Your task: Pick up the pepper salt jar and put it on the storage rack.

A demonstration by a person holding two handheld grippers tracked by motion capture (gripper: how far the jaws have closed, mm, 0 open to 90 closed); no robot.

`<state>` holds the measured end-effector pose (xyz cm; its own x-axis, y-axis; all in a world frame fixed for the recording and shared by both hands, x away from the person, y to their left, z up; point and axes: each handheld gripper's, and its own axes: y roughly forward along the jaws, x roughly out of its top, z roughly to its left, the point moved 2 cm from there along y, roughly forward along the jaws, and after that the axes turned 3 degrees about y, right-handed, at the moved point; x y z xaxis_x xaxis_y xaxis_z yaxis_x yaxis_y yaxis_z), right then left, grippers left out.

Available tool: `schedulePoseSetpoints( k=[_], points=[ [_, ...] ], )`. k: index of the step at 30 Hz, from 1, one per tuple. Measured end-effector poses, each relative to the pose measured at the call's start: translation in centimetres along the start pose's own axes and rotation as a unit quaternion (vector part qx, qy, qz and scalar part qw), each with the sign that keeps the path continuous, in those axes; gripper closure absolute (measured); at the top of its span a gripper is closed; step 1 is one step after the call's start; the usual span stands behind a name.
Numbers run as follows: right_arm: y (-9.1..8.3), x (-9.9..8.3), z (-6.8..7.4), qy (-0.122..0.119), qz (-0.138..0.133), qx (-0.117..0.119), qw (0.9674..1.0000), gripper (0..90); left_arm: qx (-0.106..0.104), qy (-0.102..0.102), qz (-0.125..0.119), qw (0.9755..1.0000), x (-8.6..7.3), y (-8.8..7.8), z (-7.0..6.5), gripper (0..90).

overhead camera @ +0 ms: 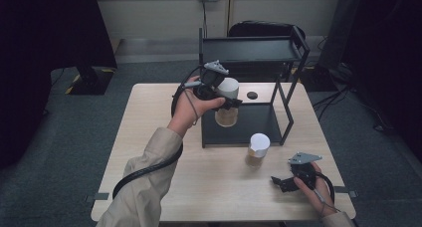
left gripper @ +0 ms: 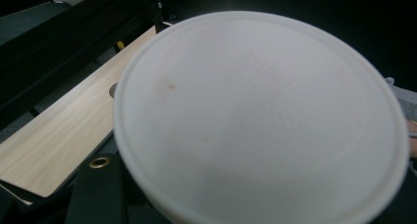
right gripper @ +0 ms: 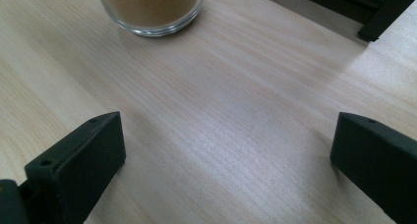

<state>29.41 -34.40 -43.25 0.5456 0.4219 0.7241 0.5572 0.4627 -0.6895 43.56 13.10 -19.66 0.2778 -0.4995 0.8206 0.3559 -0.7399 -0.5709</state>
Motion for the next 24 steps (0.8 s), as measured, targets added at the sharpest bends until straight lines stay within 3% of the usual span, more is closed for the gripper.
schedulePoseSetpoints(
  k=[12, 24],
  points=[
    [0.0, 0.0, 0.0, 0.000, 0.000, 0.000, 1.0000, 0.0, 0.006, -0.004, 0.003, 1.0000, 2.0, -0.6, 0.5, 34.7],
    [0.0, 0.0, 0.0, 0.000, 0.000, 0.001, 1.0000, 0.0, 0.011, 0.006, 0.002, 0.9999, 5.0, -1.8, 0.6, 34.7]
  ],
)
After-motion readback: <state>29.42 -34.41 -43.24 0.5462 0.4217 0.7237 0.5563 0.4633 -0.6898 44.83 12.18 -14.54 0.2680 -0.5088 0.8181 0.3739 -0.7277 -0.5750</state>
